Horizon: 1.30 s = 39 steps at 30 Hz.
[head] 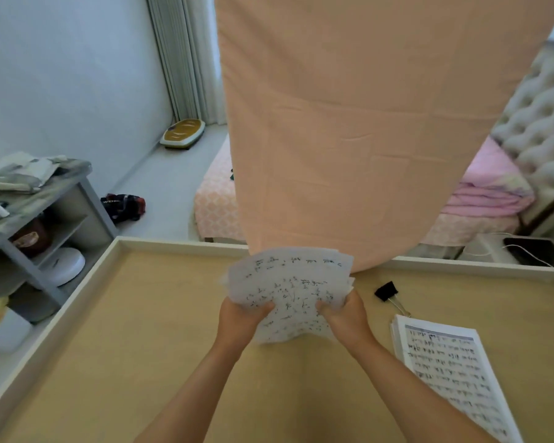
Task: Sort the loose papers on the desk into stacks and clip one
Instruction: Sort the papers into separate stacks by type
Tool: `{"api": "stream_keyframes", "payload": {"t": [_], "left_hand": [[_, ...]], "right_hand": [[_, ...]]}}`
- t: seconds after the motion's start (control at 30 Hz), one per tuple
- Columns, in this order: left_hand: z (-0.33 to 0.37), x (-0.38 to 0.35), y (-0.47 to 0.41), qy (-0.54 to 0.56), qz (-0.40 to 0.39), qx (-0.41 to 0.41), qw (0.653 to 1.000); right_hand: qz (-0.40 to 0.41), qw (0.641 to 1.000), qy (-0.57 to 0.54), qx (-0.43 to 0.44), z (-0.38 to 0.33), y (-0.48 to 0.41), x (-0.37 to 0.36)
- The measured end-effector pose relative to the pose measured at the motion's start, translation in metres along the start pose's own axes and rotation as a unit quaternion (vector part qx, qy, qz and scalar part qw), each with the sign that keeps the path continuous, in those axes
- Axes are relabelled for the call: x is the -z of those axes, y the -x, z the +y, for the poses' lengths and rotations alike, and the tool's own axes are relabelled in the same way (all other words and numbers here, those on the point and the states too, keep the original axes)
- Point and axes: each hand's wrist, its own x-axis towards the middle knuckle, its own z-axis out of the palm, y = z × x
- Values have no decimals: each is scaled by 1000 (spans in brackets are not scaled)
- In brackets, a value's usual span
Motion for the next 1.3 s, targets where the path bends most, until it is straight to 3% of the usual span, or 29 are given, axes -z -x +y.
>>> {"api": "stream_keyframes", "payload": {"t": [0.27,0.37,0.5,0.63,0.7,0.8,0.87,0.93,1.0,1.07,1.2,1.23,1.27,1.3], "left_hand": [[4,-15,-17,-46,9,-57,997],[1,-11,-23,-19,2,-20,1000],[-20,-6,-24,-69,-63,19,995],[-24,-4,-26,-113,-63,-14,992],[-13,-2,-29,-153,-60,-56,985],[10,1,-42,-267,-103,-164,944],[28,-2,-52,-360,-121,-227,897],[43,-10,-59,-417,-132,-286,852],[55,-19,-61,-444,-159,-323,821],[58,-18,-65,-476,-190,-296,806],[44,29,-90,-605,-193,-140,759],[40,42,-93,-602,-177,-110,771],[36,51,-94,-563,-161,-81,806],[30,57,-94,-480,-150,-50,863]], "right_hand": [[21,999,-24,5,-1,-10,8],[23,1000,-21,-7,1,-12,10],[6,999,5,-34,10,-15,3],[-7,999,-11,-43,9,-20,-1],[26,999,-10,-26,2,-24,1],[109,974,139,144,-21,-30,15],[55,941,227,245,-43,-35,26],[-54,936,267,222,-57,-39,27],[-104,945,264,165,-56,-44,24],[-88,971,194,107,-45,-47,25],[-5,997,80,-7,-21,-42,42],[4,998,58,-26,-15,-39,46],[13,998,37,-43,-8,-37,49],[26,998,19,-59,-1,-35,50]]}}
